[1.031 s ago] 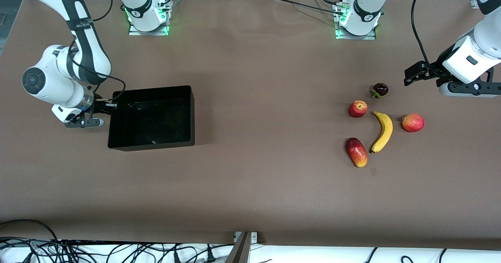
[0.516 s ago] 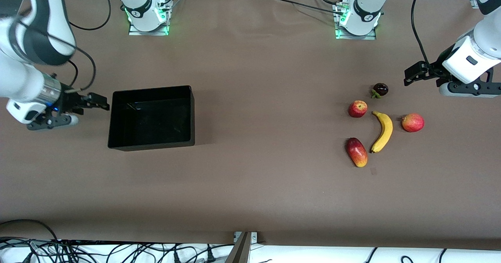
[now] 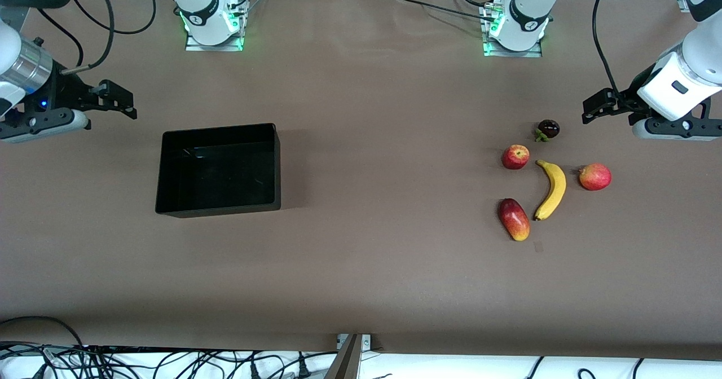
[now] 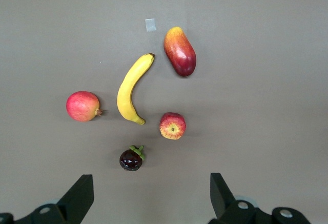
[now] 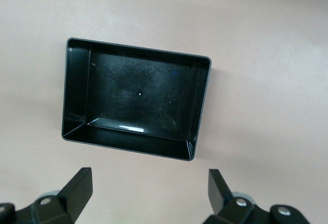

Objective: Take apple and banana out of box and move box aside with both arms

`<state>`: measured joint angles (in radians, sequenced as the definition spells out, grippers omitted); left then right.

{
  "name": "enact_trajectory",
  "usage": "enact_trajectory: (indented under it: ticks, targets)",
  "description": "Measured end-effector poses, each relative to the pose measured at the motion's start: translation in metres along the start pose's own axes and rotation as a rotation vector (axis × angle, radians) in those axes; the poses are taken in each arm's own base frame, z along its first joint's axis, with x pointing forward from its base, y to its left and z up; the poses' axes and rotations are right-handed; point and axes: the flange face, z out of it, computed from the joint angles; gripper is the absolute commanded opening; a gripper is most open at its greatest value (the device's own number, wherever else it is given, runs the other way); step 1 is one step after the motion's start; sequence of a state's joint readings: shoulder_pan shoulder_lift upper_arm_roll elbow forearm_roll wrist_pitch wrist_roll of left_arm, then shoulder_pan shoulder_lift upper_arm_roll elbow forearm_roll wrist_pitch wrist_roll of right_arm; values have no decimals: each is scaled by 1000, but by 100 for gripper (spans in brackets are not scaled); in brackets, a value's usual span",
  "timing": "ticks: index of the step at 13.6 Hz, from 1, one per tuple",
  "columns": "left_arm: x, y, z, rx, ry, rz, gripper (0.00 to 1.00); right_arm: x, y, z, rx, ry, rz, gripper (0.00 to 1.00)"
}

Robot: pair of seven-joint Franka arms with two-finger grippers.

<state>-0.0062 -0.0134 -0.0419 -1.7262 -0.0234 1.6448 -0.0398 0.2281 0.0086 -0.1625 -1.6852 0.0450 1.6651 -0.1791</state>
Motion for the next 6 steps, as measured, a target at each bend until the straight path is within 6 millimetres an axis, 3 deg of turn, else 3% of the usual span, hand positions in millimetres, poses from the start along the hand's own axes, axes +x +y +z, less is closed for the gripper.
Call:
enact_trajectory:
  ticks: [6]
  targets:
    - [0,0,0,0,0,0,100,2,0,1,-4,-4,1,100]
